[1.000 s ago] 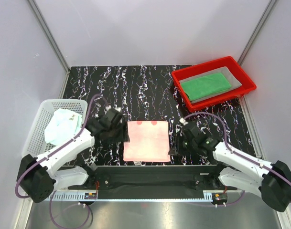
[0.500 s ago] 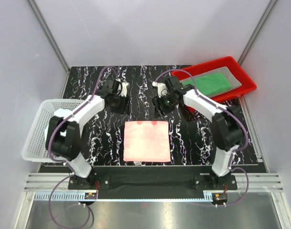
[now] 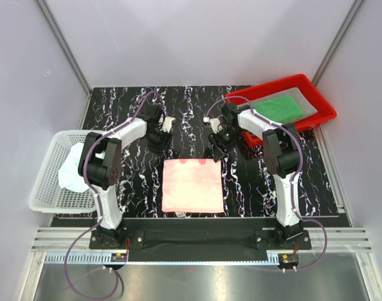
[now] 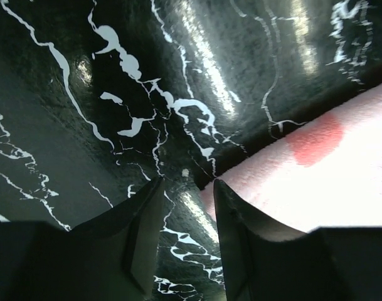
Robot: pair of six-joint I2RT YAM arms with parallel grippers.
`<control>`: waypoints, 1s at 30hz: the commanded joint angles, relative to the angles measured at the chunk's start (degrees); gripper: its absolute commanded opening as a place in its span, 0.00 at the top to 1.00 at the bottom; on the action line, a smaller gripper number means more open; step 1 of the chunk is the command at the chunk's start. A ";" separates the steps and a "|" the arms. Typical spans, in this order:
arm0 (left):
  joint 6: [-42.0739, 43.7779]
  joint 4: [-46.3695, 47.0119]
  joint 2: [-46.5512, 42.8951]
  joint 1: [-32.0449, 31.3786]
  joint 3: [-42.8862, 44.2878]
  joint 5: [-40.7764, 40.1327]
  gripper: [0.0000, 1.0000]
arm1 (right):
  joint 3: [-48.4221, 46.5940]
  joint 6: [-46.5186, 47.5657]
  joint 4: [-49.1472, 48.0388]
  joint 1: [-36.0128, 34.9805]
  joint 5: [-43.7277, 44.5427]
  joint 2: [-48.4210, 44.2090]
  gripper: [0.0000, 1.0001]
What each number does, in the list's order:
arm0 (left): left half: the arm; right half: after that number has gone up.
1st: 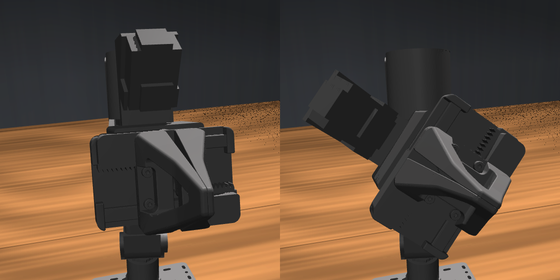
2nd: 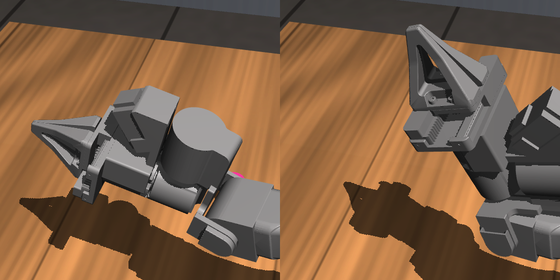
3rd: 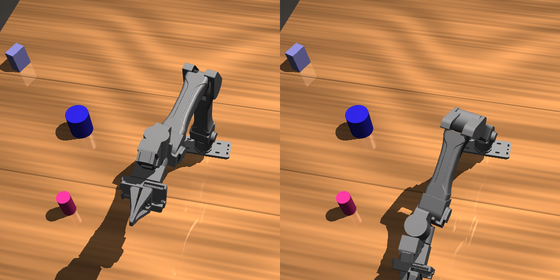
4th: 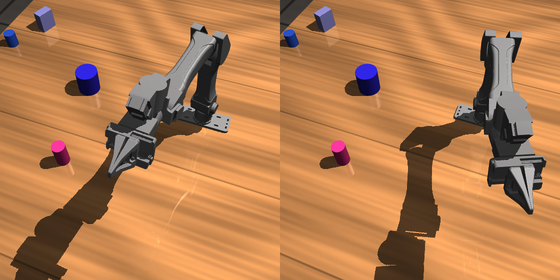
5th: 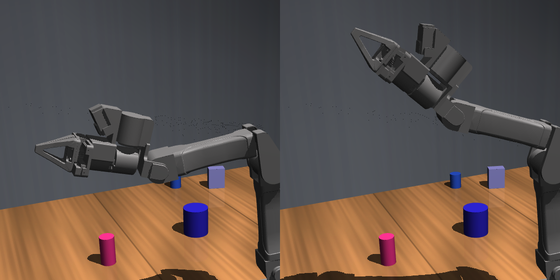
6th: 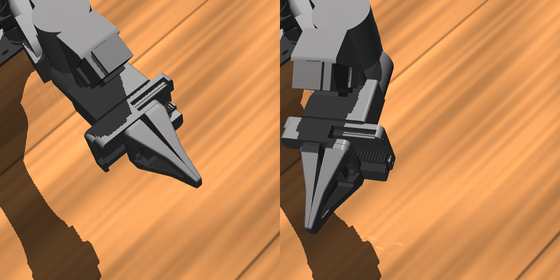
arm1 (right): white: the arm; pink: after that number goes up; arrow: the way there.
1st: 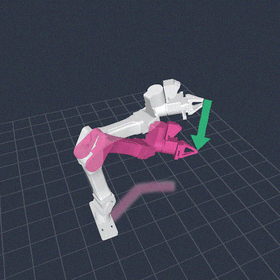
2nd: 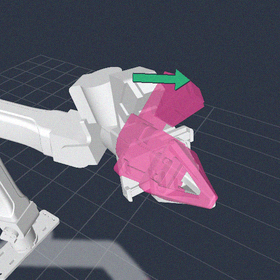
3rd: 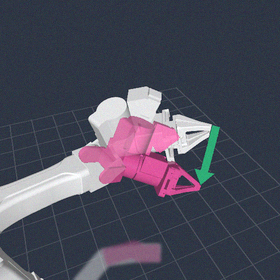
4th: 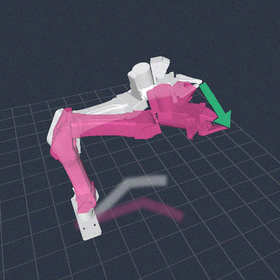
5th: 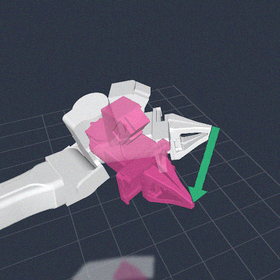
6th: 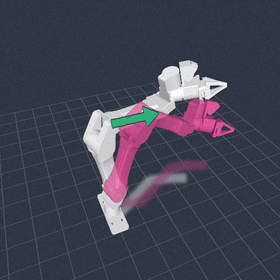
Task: Fold and stack the towels
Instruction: Fold the towel
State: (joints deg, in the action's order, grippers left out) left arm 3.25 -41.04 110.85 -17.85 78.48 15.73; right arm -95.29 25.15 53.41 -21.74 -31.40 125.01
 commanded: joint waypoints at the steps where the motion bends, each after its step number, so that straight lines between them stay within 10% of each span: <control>1: 2.29 -0.18 1.03 0.44 2.21 1.33 0.59 | -2.80 4.82 3.19 0.82 -3.49 1.28 0.46; 7: 3.78 -0.71 2.27 0.71 2.56 1.59 0.68 | -3.06 5.09 2.59 2.14 -3.14 2.78 0.75; 14: 3.70 0.17 3.15 1.41 3.26 6.77 1.00 | -1.75 4.47 -1.63 2.23 -5.26 0.77 0.93; 20: 3.78 -1.94 2.54 2.11 5.02 4.24 1.00 | -1.83 3.86 -2.43 2.23 -3.32 0.67 1.00; 26: 5.62 -3.52 -1.69 2.20 7.30 5.79 0.67 | -2.36 2.72 -2.43 2.31 -1.04 0.50 1.00; 30: 8.44 -6.33 0.15 2.20 8.62 10.46 0.63 | -2.36 2.45 -1.65 2.23 -1.74 -0.55 0.75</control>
State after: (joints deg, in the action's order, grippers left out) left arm 8.78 -45.28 113.08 -15.88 84.47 21.56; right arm -96.31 27.68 51.75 -19.49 -33.50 127.57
